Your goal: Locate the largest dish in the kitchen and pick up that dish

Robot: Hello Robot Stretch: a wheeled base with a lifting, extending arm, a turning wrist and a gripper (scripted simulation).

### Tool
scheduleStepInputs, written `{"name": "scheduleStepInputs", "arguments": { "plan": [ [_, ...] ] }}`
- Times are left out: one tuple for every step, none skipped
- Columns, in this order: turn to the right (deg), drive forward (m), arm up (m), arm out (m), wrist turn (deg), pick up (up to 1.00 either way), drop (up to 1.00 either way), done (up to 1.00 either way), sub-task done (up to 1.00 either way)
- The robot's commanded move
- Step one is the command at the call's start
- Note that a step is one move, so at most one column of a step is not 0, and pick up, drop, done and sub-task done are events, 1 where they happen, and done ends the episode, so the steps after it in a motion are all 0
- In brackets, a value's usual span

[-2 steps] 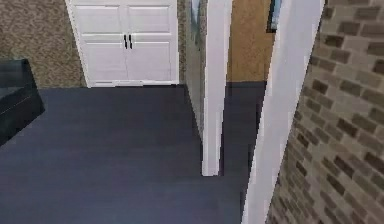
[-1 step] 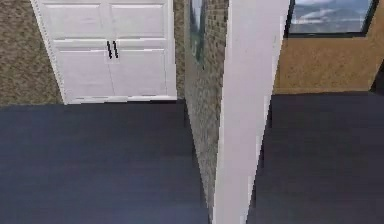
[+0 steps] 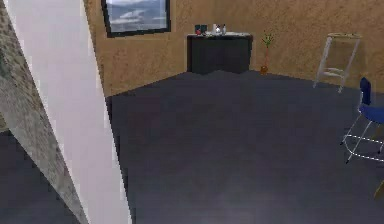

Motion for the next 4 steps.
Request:
{"name": "scheduleStepInputs", "arguments": {
  "plan": [
    [33.0, 0.00, 0.00, 0.00, 0.0, 0.00, 0.00, 0.00, 0.00],
    [0.0, 0.45, 0.00, 0.00, 0.0, 0.00, 0.00, 0.00, 0.00],
    [-33.0, 0.00, 0.00, 0.00, 0.0, 0.00, 0.00, 0.00, 0.00],
    [0.0, 1.00, 0.00, 0.00, 0.0, 0.00, 0.00, 0.00, 0.00]
  ]
}}
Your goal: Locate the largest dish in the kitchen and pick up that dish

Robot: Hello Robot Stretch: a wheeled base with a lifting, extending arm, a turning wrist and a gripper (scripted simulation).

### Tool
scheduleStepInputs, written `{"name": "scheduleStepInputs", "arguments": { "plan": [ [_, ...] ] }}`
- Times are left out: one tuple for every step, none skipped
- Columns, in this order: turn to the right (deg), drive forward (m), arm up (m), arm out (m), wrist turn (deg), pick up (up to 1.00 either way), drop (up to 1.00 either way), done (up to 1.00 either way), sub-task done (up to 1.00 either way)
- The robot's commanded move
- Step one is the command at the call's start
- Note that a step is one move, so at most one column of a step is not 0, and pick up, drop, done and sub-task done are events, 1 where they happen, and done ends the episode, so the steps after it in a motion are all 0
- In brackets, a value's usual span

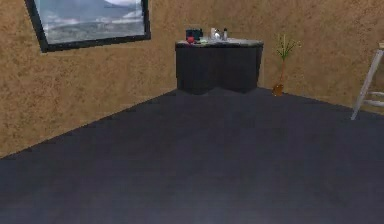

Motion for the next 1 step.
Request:
{"name": "scheduleStepInputs", "arguments": {
  "plan": [
    [0.0, 1.00, 0.00, 0.00, 0.0, 0.00, 0.00, 0.00, 0.00]
  ]
}}
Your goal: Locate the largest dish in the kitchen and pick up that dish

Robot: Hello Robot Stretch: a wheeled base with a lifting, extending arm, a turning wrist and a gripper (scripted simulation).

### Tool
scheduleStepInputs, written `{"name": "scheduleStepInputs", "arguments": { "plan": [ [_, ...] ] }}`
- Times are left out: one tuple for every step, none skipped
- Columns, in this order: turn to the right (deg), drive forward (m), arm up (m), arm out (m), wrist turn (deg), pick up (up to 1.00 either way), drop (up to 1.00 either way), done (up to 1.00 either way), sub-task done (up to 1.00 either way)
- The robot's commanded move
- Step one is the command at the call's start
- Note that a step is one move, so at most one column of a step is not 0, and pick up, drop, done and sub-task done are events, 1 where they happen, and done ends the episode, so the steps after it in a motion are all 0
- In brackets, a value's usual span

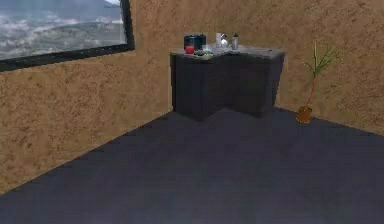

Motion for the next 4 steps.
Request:
{"name": "scheduleStepInputs", "arguments": {
  "plan": [
    [0.0, 1.00, 0.00, 0.00, 0.0, 0.00, 0.00, 0.00, 0.00],
    [0.0, 0.85, 0.00, 0.00, 0.0, 0.00, 0.00, 0.00, 0.00],
    [45.0, 0.00, 0.00, 0.00, 0.0, 0.00, 0.00, 0.00, 0.00],
    [45.0, 0.00, 0.00, 0.00, 0.0, 0.00, 0.00, 0.00, 0.00]
  ]
}}
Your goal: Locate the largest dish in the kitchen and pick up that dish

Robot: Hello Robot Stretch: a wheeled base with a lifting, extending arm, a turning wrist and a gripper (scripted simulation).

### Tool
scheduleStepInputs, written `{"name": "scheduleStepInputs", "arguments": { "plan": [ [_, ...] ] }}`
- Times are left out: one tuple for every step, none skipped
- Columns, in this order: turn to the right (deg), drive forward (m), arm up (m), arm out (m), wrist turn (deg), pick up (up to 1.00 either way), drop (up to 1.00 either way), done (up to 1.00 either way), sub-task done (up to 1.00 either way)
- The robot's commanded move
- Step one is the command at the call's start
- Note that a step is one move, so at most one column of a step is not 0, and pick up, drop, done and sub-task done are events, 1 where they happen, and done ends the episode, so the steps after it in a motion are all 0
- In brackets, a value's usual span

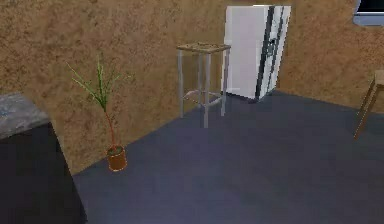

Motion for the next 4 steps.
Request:
{"name": "scheduleStepInputs", "arguments": {
  "plan": [
    [45.0, 0.00, 0.00, 0.00, 0.0, 0.00, 0.00, 0.00, 0.00],
    [0.0, 1.00, 0.00, 0.00, 0.0, 0.00, 0.00, 0.00, 0.00],
    [0.0, 1.00, 0.00, 0.00, 0.0, 0.00, 0.00, 0.00, 0.00],
    [15.0, 0.00, 0.00, 0.00, 0.0, 0.00, 0.00, 0.00, 0.00]
  ]
}}
